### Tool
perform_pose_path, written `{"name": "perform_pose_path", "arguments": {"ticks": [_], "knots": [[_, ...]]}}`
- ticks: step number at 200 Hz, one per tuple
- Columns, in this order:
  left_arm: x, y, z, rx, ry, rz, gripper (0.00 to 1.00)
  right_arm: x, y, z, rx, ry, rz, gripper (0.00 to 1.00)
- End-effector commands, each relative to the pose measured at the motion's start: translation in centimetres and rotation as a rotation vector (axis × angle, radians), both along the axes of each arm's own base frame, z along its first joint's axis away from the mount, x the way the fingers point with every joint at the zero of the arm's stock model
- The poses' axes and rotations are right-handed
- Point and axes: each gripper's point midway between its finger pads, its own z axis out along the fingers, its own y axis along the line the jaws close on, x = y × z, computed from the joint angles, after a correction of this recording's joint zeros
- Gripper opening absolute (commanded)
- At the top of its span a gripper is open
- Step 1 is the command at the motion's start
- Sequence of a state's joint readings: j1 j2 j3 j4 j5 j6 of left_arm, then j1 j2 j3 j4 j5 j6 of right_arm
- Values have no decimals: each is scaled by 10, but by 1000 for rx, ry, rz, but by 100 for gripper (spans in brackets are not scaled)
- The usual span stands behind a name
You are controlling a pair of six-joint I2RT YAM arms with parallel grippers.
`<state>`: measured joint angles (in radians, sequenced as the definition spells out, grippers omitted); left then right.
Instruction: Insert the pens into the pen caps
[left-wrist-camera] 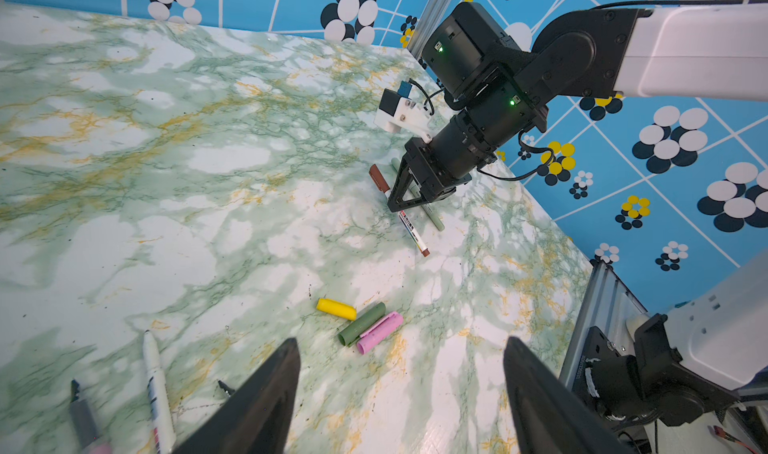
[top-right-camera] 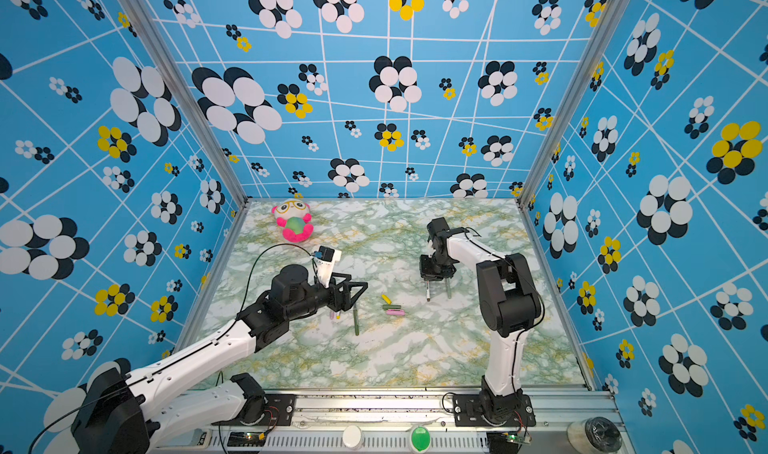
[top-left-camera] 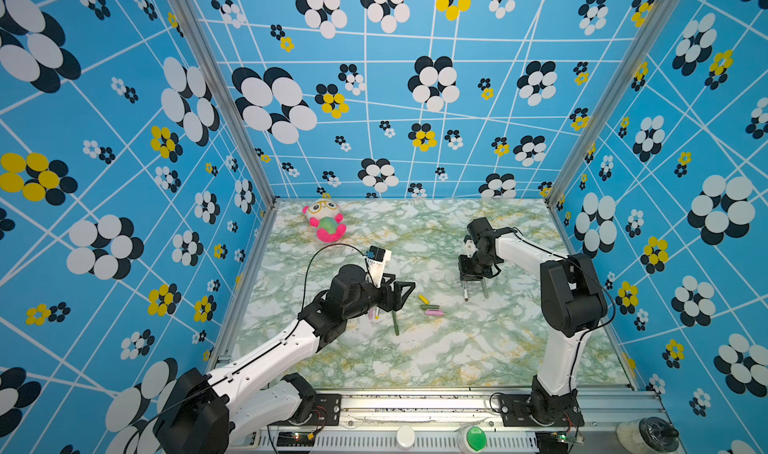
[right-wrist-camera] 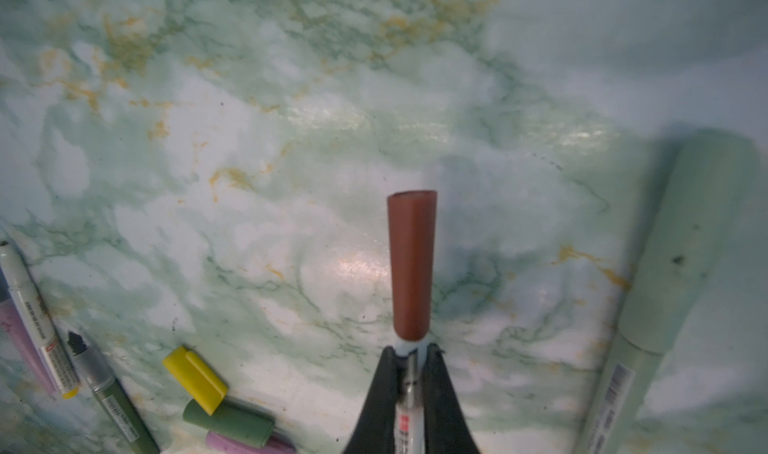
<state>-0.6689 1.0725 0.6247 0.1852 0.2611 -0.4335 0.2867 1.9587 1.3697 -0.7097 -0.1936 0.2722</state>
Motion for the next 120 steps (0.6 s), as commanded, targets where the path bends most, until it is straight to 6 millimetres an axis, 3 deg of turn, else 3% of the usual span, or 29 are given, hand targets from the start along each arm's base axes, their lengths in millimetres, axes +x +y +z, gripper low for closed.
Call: {"name": "perform_pose_path", "arguments": {"ticks": [1, 120], "knots": [[3, -3, 13, -21, -9, -5, 78, 1, -1, -7, 7, 10, 1, 8], [3, -3, 14, -19, -2, -5, 78, 6, -12, -19, -42, 6, -15, 14]]}}
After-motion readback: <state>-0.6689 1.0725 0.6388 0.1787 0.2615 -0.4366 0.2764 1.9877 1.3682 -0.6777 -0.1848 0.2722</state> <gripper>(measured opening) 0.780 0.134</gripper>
